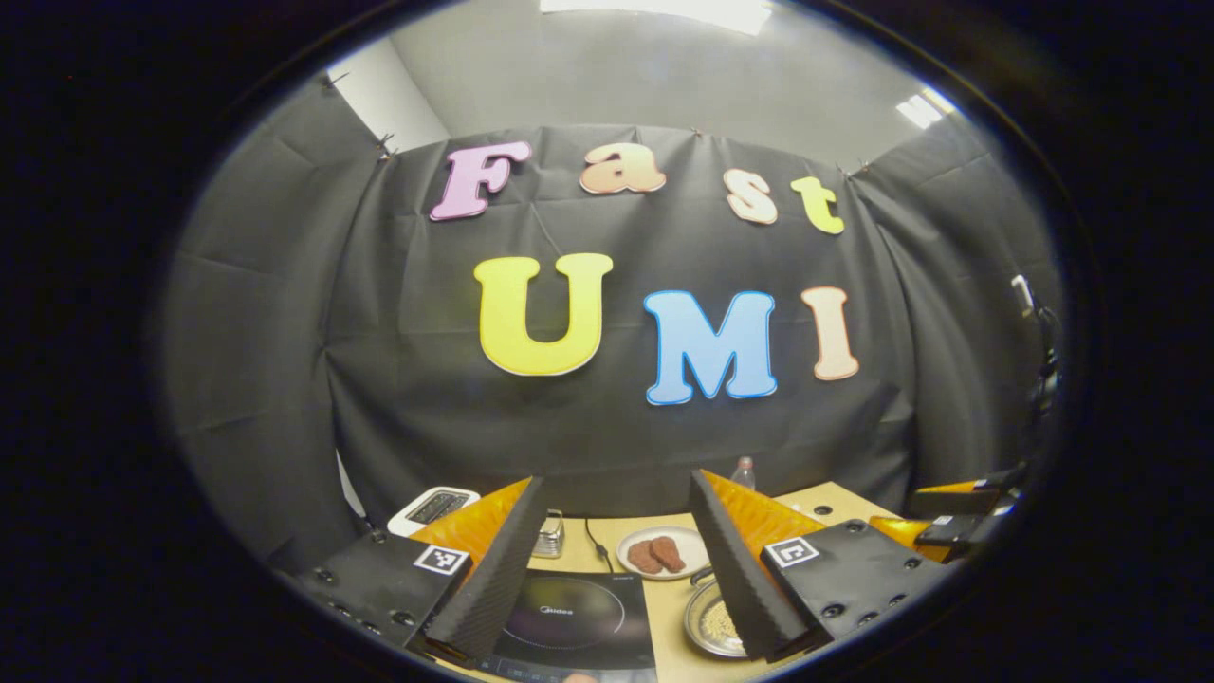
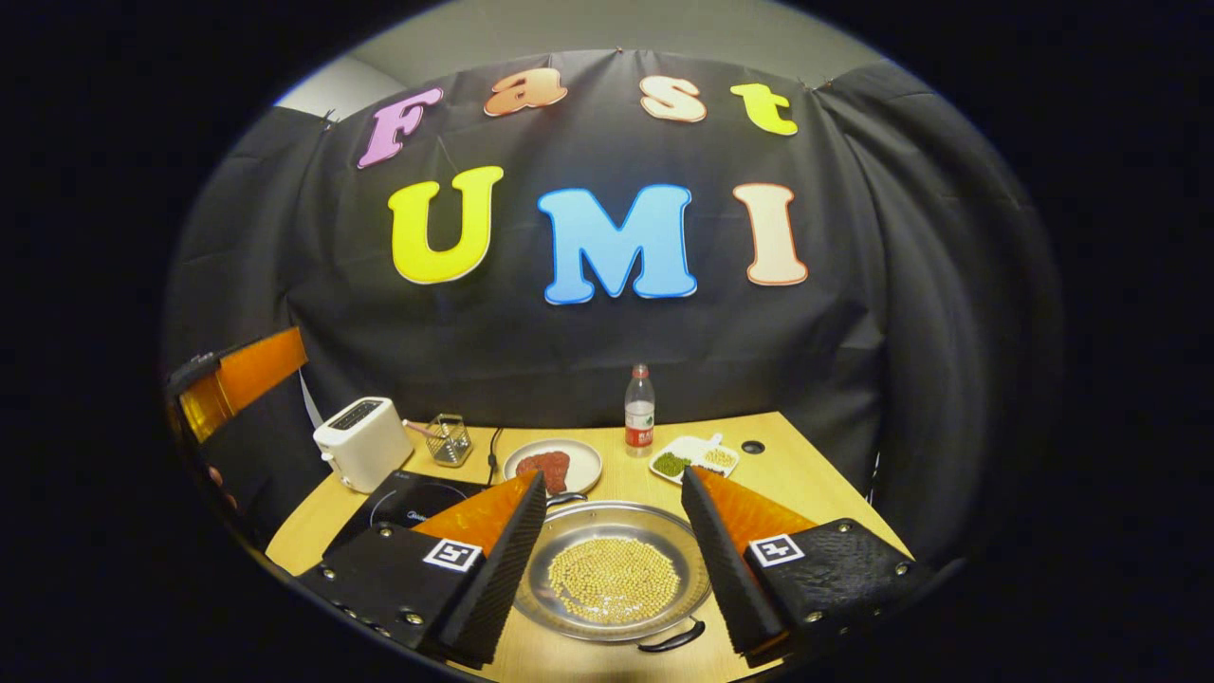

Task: First push the handle of the pot to place it horizontally, then grasp the pot with both hands and set it on the induction cooktop.

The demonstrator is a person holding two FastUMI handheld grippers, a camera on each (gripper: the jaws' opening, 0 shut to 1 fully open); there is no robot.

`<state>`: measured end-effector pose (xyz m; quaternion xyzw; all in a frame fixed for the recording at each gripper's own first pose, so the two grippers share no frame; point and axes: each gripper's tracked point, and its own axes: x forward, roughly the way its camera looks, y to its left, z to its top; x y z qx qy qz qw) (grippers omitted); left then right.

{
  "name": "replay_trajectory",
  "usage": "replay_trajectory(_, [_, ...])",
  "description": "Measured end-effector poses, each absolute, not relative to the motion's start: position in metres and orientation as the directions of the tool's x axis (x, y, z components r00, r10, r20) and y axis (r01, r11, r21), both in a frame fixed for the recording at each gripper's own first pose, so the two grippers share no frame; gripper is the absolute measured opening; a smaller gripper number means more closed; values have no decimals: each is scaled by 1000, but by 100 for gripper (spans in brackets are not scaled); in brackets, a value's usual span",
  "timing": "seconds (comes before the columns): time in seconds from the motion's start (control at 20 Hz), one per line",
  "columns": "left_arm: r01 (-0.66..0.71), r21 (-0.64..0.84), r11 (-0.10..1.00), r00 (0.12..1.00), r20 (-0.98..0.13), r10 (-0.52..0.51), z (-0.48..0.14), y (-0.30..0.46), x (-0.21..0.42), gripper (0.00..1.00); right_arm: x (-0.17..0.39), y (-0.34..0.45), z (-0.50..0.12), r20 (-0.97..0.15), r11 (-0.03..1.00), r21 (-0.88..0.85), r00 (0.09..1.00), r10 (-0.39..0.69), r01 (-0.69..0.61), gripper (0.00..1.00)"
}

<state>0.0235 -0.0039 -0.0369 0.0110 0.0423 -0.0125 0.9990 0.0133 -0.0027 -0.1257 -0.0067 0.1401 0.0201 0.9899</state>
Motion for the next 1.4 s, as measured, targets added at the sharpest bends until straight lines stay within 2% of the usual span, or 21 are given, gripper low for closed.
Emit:
replay_trajectory(0.1, [32, 31, 999, 995, -93, -29, -41, -4, 24, 98, 11, -2, -147, -329, 999, 6, 943, 41, -41, 76])
replay_trajectory(0.15, [33, 35, 999, 995, -96, -30, -41, -5, 24, 98, 9, -5, -157, -358, 1000, 4, 934, 26, -26, 65])
replay_trajectory(0.2, [35, 37, 999, 995, -99, -31, -44, -5, 25, 98, 10, -2, -169, -382, 999, 12, 923, 42, -41, 59])
replay_trajectory(0.25, [38, 36, 999, 994, -102, -34, -45, -7, 25, 100, 6, -7, -180, -414, 1000, -5, 910, 14, -17, 58])
replay_trajectory(0.3, [42, 36, 998, 994, -106, -38, -47, -8, 24, 100, 3, -10, -192, -445, 1000, -3, 895, 5, -8, 39])
replay_trajectory(0.35, [44, 36, 998, 993, -109, -40, -47, -9, 25, 100, 2, -12, -205, -473, 1000, 9, 881, 10, -6, 28])
replay_trajectory(0.5, [50, 39, 998, 992, -116, -45, -51, -10, 24, 98, -4, -7, -236, -550, 999, 40, 834, 49, -32, 27])
replay_trajectory(0.55, [51, 41, 998, 992, -119, -46, -52, -11, 24, 98, -7, -7, -245, -574, 998, 45, 816, 64, -46, 15])
replay_trajectory(0.6, [50, 43, 998, 992, -122, -44, -53, -10, 25, 98, -13, -14, -260, -602, 999, 27, 797, 43, -33, 17])
replay_trajectory(0.65, [49, 43, 998, 991, -126, -43, -54, -10, 25, 98, -18, -13, -267, -619, 998, 38, 783, 57, -42, 5])
replay_trajectory(0.75, [47, 40, 998, 991, -130, -42, -56, -9, 25, 100, -25, -13, -283, -656, 997, 58, 751, 74, -48, 7])
replay_trajectory(0.8, [48, 39, 998, 990, -132, -43, -58, -9, 24, 98, -29, -13, -291, -673, 997, 65, 735, 81, -51, 7])
replay_trajectory(1.05, [53, 41, 998, 989, -141, -47, -60, -14, 24, 98, -49, -17, -321, -753, 996, 73, 651, 92, -56, 7])
replay_trajectory(1.1, [54, 41, 998, 989, -142, -48, -62, -15, 24, 91, -52, -16, -327, -765, 995, 81, 637, 96, -52, 7])
replay_trajectory(1.2, [60, 41, 997, 988, -145, -53, -63, -18, 23, 91, -58, -16, -335, -781, 995, 89, 616, 99, -47, 7])
replay_trajectory(1.3, [64, 44, 997, 987, -147, -57, -64, -20, 24, 100, -59, -18, -344, -798, 995, 84, 596, 93, -43, 7])
replay_trajectory(1.35, [67, 46, 997, 987, -149, -59, -64, -23, 23, 98, -59, -20, -349, -804, 996, 84, 587, 92, -41, 7])
replay_trajectory(1.4, [69, 47, 997, 987, -151, -61, -66, -25, 21, 91, -60, -20, -354, -814, 996, 87, 573, 93, -37, 7])
